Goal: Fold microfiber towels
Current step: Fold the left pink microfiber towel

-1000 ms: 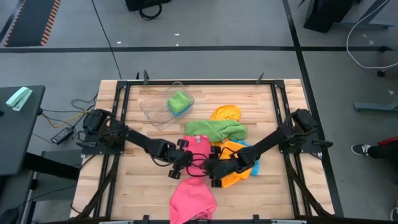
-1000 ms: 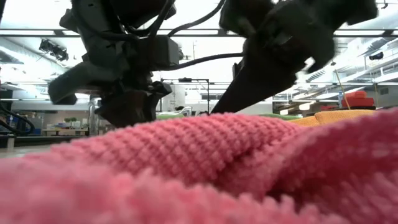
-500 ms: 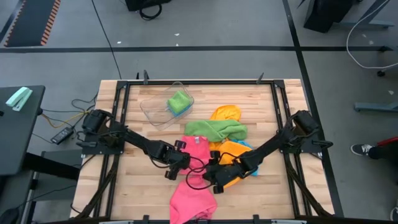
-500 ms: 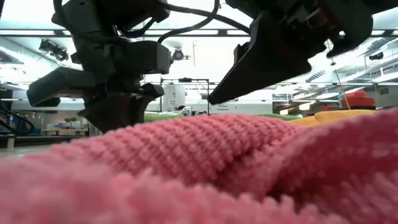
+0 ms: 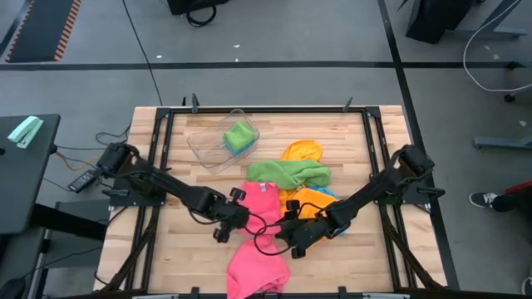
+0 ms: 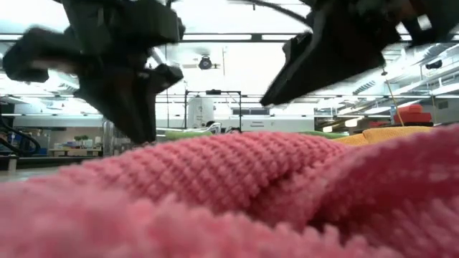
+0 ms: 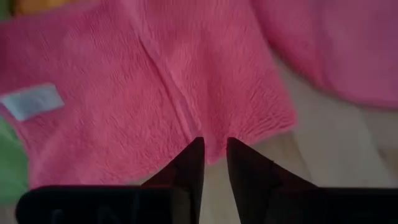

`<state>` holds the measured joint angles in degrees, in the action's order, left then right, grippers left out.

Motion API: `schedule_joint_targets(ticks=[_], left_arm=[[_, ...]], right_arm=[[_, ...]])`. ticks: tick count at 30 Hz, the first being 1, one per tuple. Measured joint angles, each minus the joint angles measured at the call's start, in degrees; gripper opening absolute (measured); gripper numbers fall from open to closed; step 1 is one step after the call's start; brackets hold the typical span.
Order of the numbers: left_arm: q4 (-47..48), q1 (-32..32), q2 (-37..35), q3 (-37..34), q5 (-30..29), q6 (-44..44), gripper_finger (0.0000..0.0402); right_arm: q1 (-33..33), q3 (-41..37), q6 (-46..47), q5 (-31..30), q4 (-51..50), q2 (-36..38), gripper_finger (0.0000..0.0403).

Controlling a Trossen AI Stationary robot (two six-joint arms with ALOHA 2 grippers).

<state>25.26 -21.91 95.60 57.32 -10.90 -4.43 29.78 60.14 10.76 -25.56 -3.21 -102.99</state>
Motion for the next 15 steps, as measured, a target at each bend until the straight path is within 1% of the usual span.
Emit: schedule_joint_targets(ticks=[4,9,12,15], left_arm=[[-3.2,0.0,-1.8,-2.3,-2.1,-2.2,0.0076],[-8.4,-1.0,-5.4,-7.5,-2.5,-2.7,0.0068],[-10.5,-1.7,-7.9,-10.1,-2.8,-2.2,0.0062],[-13.2,-1.0,-10.6,-12.4,-2.9,-0.4,0.0057]], right_arm=[[0.0,0.0,-0.3,-0.1,0.0,0.8,0.0214],[-0.3,0.0,0.8,-0.1,0.6,-0.2,0.0214],[-0.7,0.0,2.0,-2.3,0.6,-0.4,0.0214],[-2.8,0.0,3.6,-4.6,0.3,-0.4,0.0214]])
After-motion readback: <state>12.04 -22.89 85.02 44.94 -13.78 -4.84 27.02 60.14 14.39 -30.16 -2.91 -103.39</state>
